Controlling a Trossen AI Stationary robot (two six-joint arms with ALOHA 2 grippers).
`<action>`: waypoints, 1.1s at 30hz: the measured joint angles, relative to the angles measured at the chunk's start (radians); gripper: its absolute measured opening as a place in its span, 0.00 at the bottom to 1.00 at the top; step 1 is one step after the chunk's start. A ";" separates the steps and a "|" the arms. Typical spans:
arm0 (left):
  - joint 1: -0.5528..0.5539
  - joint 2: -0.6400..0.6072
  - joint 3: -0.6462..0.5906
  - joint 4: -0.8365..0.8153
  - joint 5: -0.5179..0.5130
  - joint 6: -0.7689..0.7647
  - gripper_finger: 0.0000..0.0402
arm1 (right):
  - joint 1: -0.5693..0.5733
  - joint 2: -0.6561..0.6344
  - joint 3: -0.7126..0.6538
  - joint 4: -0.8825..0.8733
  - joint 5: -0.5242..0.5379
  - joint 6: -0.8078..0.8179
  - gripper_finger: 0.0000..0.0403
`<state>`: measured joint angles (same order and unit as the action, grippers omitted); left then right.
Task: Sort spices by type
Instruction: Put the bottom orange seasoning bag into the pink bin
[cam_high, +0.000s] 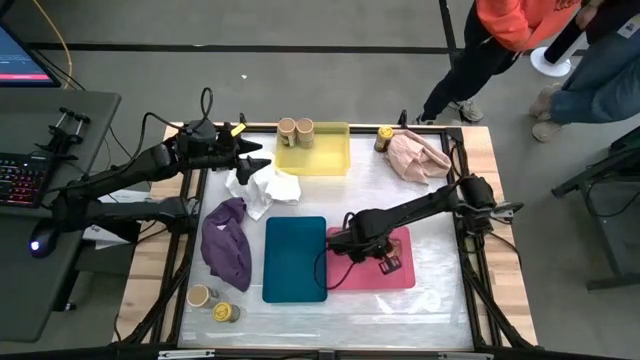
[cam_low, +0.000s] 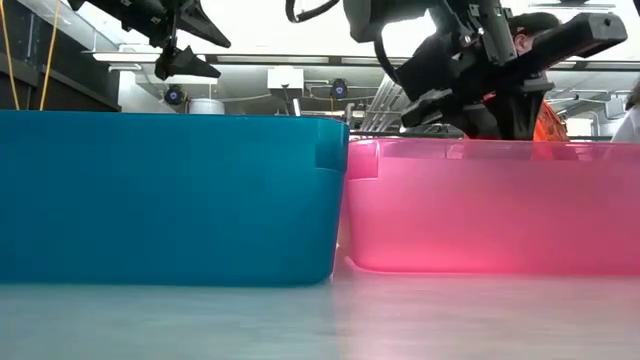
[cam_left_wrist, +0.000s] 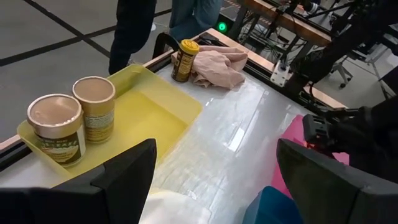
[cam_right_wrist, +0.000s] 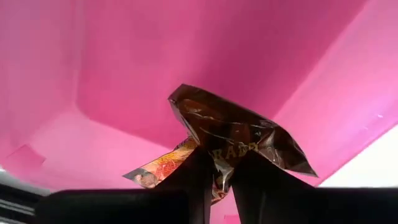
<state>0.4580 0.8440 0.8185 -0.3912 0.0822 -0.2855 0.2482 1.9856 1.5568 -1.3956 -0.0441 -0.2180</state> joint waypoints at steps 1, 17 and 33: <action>0.000 0.000 0.000 0.000 0.000 0.000 0.80 | 0.000 0.001 0.000 0.004 0.002 0.001 0.12; 0.000 0.000 0.000 0.000 -0.001 0.001 0.80 | 0.001 -0.018 0.000 -0.028 -0.006 0.118 0.59; 0.000 0.000 0.000 -0.001 0.000 0.002 0.80 | 0.060 -0.379 -0.459 0.454 0.001 1.052 0.01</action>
<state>0.4576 0.8440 0.8185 -0.3920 0.0818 -0.2840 0.3077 1.6065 1.0980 -0.9419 -0.0429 0.8336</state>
